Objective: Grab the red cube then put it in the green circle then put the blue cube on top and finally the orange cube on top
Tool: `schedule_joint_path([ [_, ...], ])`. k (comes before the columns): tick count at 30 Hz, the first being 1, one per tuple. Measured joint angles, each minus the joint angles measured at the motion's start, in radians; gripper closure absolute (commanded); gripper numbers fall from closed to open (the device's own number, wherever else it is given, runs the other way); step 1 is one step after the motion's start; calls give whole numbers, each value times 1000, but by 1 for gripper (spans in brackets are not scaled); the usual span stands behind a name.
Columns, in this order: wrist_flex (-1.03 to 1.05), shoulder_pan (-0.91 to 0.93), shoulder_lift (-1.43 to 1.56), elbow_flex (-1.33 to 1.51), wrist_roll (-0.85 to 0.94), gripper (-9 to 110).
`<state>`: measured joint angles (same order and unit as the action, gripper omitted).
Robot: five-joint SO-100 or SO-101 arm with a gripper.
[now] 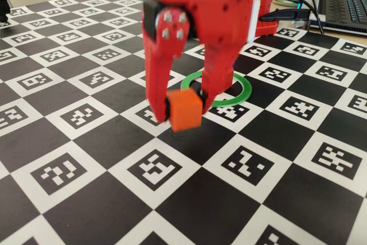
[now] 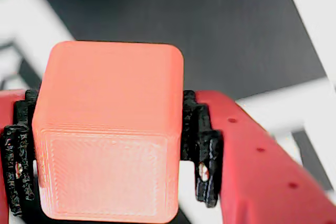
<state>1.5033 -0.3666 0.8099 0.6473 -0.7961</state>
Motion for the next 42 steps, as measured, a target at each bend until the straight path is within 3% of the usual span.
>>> schedule_joint_path([
  [13, 124, 77, 466, 370, 273, 97],
  [22, 132, 83, 742, 663, 325, 97],
  [42, -25, 0, 847, 992, 351, 98],
])
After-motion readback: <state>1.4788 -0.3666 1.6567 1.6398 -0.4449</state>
